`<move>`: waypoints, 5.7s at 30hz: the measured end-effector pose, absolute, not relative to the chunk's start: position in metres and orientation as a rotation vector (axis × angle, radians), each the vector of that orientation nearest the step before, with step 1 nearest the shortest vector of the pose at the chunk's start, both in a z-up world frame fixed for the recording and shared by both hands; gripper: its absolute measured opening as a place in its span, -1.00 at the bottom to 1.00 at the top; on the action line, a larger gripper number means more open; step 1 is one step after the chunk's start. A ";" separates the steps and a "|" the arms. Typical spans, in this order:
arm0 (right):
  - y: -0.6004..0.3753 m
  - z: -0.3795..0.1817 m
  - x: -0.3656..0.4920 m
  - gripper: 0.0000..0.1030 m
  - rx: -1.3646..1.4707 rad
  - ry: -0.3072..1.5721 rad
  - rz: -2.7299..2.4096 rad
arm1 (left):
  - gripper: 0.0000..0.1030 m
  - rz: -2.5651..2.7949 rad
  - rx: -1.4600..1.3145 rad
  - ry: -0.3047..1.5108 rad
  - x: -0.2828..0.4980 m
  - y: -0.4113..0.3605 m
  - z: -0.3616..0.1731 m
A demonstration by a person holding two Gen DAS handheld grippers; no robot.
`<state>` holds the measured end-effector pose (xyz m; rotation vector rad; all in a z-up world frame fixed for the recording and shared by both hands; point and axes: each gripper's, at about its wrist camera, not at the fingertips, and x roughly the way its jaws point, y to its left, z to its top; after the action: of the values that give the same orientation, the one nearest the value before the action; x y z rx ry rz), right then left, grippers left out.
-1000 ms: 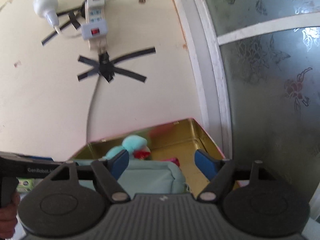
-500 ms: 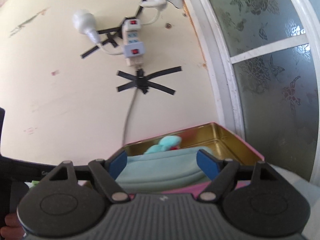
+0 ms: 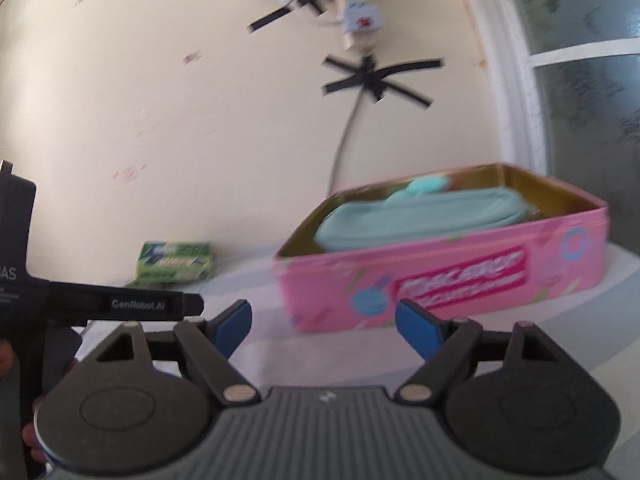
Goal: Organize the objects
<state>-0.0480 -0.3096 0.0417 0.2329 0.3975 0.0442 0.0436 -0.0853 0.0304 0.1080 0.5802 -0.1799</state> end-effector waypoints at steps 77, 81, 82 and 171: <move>-0.098 0.024 0.103 0.39 -0.116 0.691 0.642 | 0.40 -0.132 -0.288 0.682 0.071 0.073 0.010; -0.107 0.026 0.087 0.37 -0.118 0.655 0.576 | 0.39 -0.179 -0.226 0.637 0.061 0.041 0.028; -0.116 0.030 0.082 0.37 -0.098 0.641 0.564 | 0.39 -0.203 -0.217 0.618 0.058 0.032 0.035; -0.040 0.046 0.175 0.74 0.111 0.663 0.379 | 0.77 0.283 -0.240 0.642 0.090 0.159 0.003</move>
<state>0.1746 -0.0395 0.0465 0.1105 0.6633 0.3791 0.0905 0.1594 0.0034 -0.2400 0.6419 0.2832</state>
